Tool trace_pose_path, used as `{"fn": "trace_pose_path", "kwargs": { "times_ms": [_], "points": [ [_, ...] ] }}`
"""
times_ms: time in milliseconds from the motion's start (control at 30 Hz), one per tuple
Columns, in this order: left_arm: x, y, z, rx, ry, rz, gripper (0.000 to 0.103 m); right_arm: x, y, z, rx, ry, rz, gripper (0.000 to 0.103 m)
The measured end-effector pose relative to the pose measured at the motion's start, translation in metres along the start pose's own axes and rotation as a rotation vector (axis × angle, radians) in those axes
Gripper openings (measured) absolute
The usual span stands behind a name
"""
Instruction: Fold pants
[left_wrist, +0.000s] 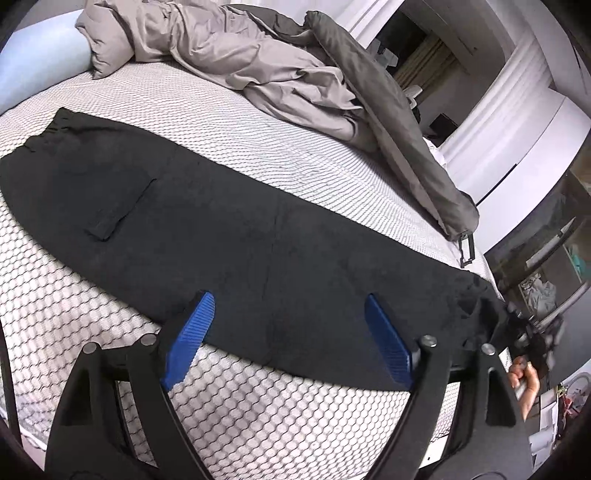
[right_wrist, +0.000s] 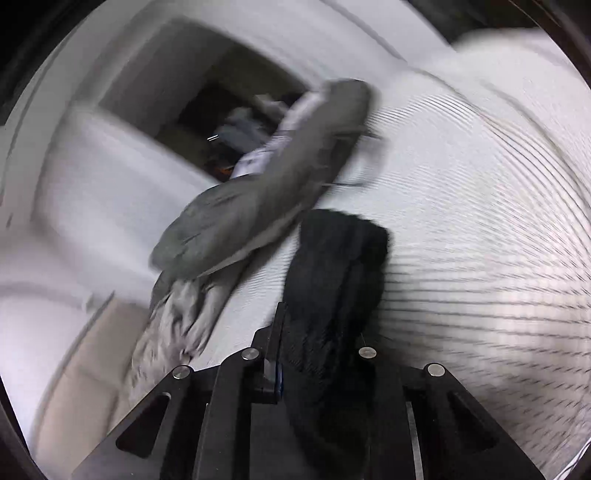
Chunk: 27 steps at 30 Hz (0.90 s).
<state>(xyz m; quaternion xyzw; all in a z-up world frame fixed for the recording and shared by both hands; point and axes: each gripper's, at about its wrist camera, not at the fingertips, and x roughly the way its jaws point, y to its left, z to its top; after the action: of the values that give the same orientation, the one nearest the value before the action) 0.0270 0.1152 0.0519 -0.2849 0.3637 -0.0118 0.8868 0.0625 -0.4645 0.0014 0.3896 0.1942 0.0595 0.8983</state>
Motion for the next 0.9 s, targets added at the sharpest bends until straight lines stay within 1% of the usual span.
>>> {"fn": "trace_pose_path", "kwargs": {
  "times_ms": [33,67,100,133,167,200,233,267,300,333,367,400,467,500,533,567,600,633,667,700,733,767,800,867,900],
  "points": [
    [0.002,-0.001,0.001,-0.011,0.002,-0.002,0.082,0.003,0.033,-0.007,-0.084,0.018,0.045,0.019],
    [0.006,-0.001,0.003,-0.025,0.005,-0.005,0.082,0.007,0.054,-0.012,-0.133,0.033,0.074,0.019],
    [0.009,-0.002,0.004,-0.035,0.011,-0.009,0.082,0.013,0.089,-0.027,-0.216,0.065,0.13,0.019],
    [0.012,-0.002,0.005,-0.041,0.016,-0.012,0.082,0.021,0.123,-0.046,-0.298,0.12,0.197,0.019],
    [0.015,-0.002,0.006,-0.051,0.022,-0.01,0.081,0.036,0.152,-0.066,-0.373,0.199,0.254,0.022],
    [0.018,-0.002,0.006,-0.058,0.025,-0.004,0.081,0.045,0.172,-0.084,-0.432,0.278,0.288,0.032],
    [0.019,0.0,0.006,-0.066,0.029,0.001,0.081,0.055,0.19,-0.104,-0.489,0.369,0.317,0.044],
    [0.02,0.002,0.006,-0.07,0.032,0.002,0.081,0.066,0.205,-0.128,-0.55,0.465,0.344,0.05],
    [0.02,0.003,0.005,-0.071,0.034,0.003,0.081,0.079,0.217,-0.159,-0.644,0.59,0.353,0.055],
    [0.019,0.005,0.005,-0.071,0.035,0.009,0.081,0.082,0.219,-0.172,-0.683,0.637,0.34,0.055],
    [0.018,0.006,0.005,-0.068,0.034,0.012,0.081,0.087,0.219,-0.189,-0.736,0.705,0.316,0.055],
    [0.018,0.007,0.005,-0.065,0.033,0.011,0.081,0.087,0.216,-0.194,-0.75,0.729,0.307,0.055],
    [0.017,0.007,0.005,-0.055,0.025,-0.007,0.081,0.076,0.209,-0.191,-0.763,0.721,0.299,0.055],
    [0.016,0.007,0.005,-0.051,0.022,-0.018,0.081,0.066,0.203,-0.181,-0.759,0.68,0.299,0.055],
    [0.017,0.005,0.005,-0.047,0.024,-0.034,0.08,0.06,0.197,-0.172,-0.751,0.638,0.287,0.059],
    [0.019,0.001,0.004,-0.044,0.035,-0.065,0.078,0.053,0.187,-0.158,-0.73,0.571,0.244,0.062],
    [0.022,-0.003,0.004,-0.038,0.055,-0.103,0.073,0.053,0.179,-0.148,-0.715,0.528,0.194,0.066],
    [0.027,-0.01,0.002,-0.02,0.091,-0.157,0.07,0.052,0.172,-0.145,-0.709,0.507,0.155,0.067],
    [0.033,-0.017,-0.001,0.008,0.128,-0.194,0.069,0.056,0.159,-0.142,-0.706,0.501,0.086,0.067],
    [0.039,-0.025,-0.005,0.037,0.16,-0.214,0.067,0.063,0.149,-0.144,-0.713,0.525,0.035,0.067],
    [0.046,-0.033,-0.008,0.068,0.195,-0.233,0.065,0.061,0.14,-0.149,-0.717,0.545,0.005,0.067],
    [0.054,-0.04,-0.012,0.093,0.23,-0.248,0.065,0.072,0.132,-0.154,-0.716,0.581,-0.026,0.067],
    [0.063,-0.045,-0.015,0.107,0.263,-0.25,0.065,0.078,0.126,-0.158,-0.714,0.615,-0.038,0.066],
    [0.083,-0.047,-0.02,0.093,0.336,-0.254,0.065,0.082,0.121,-0.161,-0.718,0.62,-0.03,0.066],
    [0.096,-0.046,-0.022,0.075,0.384,-0.251,0.065,0.082,0.121,-0.16,-0.721,0.617,-0.024,0.067]
  ]
}}
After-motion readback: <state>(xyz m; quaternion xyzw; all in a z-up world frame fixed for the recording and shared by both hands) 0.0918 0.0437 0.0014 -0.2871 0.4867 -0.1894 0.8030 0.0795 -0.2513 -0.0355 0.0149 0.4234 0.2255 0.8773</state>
